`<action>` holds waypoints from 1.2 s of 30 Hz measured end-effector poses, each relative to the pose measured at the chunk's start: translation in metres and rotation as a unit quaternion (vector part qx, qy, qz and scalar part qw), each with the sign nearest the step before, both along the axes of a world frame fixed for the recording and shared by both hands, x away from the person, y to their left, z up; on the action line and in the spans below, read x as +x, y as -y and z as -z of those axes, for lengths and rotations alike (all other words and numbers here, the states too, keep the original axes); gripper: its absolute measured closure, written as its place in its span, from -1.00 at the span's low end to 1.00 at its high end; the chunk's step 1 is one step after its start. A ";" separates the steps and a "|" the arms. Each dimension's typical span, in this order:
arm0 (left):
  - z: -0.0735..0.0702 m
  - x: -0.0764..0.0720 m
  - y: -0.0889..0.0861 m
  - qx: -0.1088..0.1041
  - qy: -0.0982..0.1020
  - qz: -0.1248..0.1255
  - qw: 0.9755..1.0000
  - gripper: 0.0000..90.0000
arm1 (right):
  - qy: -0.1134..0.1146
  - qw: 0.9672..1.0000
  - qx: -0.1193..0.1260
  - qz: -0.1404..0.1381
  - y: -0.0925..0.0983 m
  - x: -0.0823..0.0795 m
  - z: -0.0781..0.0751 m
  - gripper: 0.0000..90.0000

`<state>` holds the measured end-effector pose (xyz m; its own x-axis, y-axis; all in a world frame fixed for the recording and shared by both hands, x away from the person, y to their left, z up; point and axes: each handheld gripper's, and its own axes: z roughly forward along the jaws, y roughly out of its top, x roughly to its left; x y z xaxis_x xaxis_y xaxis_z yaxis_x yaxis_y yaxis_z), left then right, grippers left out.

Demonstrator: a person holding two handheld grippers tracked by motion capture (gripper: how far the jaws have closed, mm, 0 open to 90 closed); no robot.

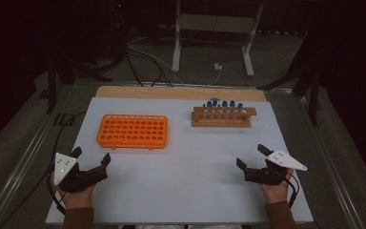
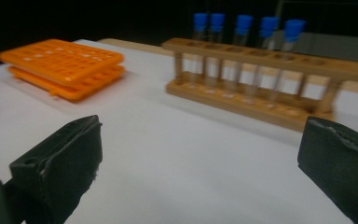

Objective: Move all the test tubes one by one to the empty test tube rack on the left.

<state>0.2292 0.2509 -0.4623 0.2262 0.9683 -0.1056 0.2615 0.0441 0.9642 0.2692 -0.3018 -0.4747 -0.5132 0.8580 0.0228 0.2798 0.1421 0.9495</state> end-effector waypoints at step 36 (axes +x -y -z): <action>0.007 0.001 0.002 0.001 -0.017 0.025 1.000 -0.99 | 0.013 0.999 0.036 0.016 -0.003 0.071 -0.068 -0.99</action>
<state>0.2300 0.2486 -0.4692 0.2706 0.9560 -0.1128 0.2952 0.0291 0.9550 0.3403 -0.2988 -0.4063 -0.4871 0.8703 0.0724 0.2577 0.0641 0.9641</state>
